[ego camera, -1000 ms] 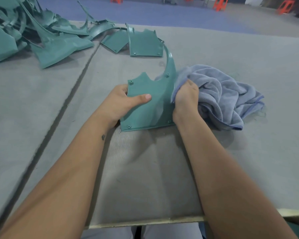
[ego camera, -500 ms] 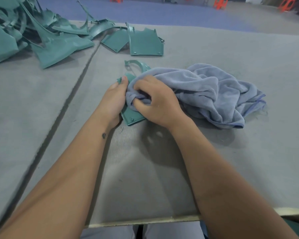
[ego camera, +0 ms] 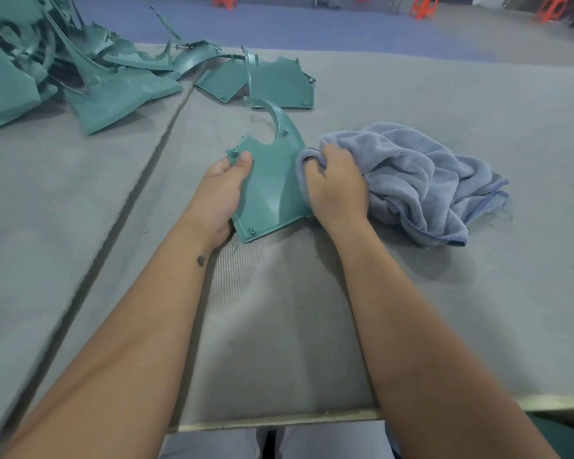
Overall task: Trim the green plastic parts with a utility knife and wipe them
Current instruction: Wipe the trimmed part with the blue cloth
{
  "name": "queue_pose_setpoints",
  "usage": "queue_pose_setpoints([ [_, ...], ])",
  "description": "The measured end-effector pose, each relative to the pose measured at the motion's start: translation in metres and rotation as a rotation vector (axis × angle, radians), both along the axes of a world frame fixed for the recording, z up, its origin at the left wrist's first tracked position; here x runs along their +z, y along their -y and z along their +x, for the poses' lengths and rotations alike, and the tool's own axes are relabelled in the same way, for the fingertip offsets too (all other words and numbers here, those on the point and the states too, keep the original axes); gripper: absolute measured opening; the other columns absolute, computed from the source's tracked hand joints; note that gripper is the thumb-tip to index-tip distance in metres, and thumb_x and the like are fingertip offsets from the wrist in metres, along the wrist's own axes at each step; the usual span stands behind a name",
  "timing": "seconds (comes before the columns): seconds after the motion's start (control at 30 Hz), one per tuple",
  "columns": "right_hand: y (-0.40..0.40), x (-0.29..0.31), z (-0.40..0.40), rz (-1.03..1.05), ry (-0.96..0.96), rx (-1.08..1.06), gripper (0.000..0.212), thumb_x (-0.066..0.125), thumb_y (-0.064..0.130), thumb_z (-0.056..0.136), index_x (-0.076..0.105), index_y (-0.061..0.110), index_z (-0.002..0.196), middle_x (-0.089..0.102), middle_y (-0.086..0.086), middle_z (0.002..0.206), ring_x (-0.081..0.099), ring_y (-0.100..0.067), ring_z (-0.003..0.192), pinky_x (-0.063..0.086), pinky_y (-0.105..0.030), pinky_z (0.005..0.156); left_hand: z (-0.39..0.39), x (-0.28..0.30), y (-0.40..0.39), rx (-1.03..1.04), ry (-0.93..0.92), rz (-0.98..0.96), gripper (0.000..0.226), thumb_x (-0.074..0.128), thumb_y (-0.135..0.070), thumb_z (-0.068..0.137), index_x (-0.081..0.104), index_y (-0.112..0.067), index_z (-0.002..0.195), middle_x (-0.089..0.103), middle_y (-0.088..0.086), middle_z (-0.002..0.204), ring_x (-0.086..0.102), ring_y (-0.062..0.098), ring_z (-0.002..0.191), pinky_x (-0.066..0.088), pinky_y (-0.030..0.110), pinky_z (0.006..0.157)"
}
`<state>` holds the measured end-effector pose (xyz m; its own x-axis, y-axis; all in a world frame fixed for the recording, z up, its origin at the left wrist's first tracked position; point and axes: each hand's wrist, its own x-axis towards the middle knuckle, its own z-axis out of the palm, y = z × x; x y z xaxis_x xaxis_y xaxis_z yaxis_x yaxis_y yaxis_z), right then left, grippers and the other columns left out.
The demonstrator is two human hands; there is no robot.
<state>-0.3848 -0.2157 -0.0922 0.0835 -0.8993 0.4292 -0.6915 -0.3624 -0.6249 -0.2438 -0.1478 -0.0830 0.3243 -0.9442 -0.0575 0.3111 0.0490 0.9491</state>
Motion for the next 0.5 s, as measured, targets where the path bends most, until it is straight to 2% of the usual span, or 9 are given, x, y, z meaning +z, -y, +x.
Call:
queue_pose_setpoints([
  [0.07,0.001,0.002,-0.003,0.037,0.248,-0.024,0.033,0.045,0.020,0.090,0.027,0.021,0.063,0.040,-0.001,0.074,0.035,-0.020,0.068,0.024,-0.032,0.063,0.003,0.001,0.000,0.040,-0.012,-0.006,0.018,0.049,-0.024,0.101,0.066,-0.018,0.100,0.076,-0.004,0.088,0.073,0.013,0.081,0.056,0.025,0.063],
  [0.2,-0.005,0.022,-0.014,0.027,0.974,0.129,0.025,0.050,0.014,0.081,0.037,0.023,0.061,0.037,-0.005,0.075,0.035,-0.016,0.071,0.032,-0.030,0.066,0.011,0.002,-0.001,0.101,-0.010,-0.004,0.014,0.053,-0.023,0.099,0.066,-0.020,0.095,0.076,-0.005,0.084,0.073,0.013,0.078,0.058,0.028,0.067],
  [0.27,-0.008,0.026,-0.021,0.169,1.261,0.295,0.022,0.049,0.016,0.083,0.044,0.023,0.062,0.040,0.001,0.070,0.038,-0.014,0.069,0.036,-0.028,0.062,0.014,0.001,0.001,0.104,-0.010,-0.009,0.015,0.053,-0.022,0.099,0.067,-0.019,0.094,0.076,-0.003,0.085,0.073,0.014,0.079,0.058,0.030,0.070],
  [0.3,-0.008,0.027,-0.023,0.274,1.328,0.367,0.018,0.049,0.019,0.084,0.051,0.020,0.066,0.044,0.001,0.070,0.042,-0.016,0.070,0.039,-0.027,0.062,0.014,0.001,0.001,0.101,0.005,-0.011,0.016,0.053,-0.021,0.099,0.068,-0.019,0.095,0.076,-0.003,0.086,0.073,0.015,0.079,0.058,0.029,0.071],
  [0.33,-0.007,0.028,-0.023,0.360,1.291,0.408,0.018,0.048,0.021,0.086,0.059,0.014,0.073,0.050,-0.003,0.073,0.047,-0.019,0.073,0.041,-0.026,0.063,0.012,0.000,0.002,0.098,0.024,-0.017,0.017,0.053,-0.021,0.099,0.069,-0.019,0.095,0.076,-0.003,0.087,0.073,0.015,0.080,0.058,0.029,0.070],
  [0.4,-0.006,0.031,-0.019,0.461,0.984,0.450,0.032,0.045,0.022,0.092,0.068,0.002,0.084,0.063,-0.008,0.076,0.057,-0.017,0.073,0.045,-0.024,0.063,0.009,0.000,0.002,0.095,0.040,-0.055,0.018,0.051,-0.018,0.100,0.069,-0.017,0.096,0.076,-0.002,0.087,0.072,0.014,0.080,0.057,0.027,0.067],
  [0.43,-0.006,0.031,-0.016,0.464,0.804,0.474,0.032,0.045,0.019,0.094,0.070,0.001,0.083,0.067,-0.005,0.073,0.060,-0.011,0.069,0.045,-0.020,0.064,0.007,-0.001,0.003,0.095,0.036,-0.083,0.019,0.051,-0.017,0.100,0.069,-0.015,0.096,0.076,-0.002,0.087,0.072,0.014,0.080,0.056,0.026,0.066],
  [0.5,-0.008,0.026,-0.009,0.312,0.454,0.420,0.023,0.055,0.011,0.092,0.070,0.006,0.076,0.066,0.003,0.068,0.058,-0.003,0.064,0.043,-0.017,0.067,0.005,-0.001,0.002,0.109,0.046,-0.116,0.019,0.050,-0.016,0.100,0.069,-0.015,0.096,0.076,-0.002,0.088,0.072,0.014,0.081,0.056,0.025,0.066],
])
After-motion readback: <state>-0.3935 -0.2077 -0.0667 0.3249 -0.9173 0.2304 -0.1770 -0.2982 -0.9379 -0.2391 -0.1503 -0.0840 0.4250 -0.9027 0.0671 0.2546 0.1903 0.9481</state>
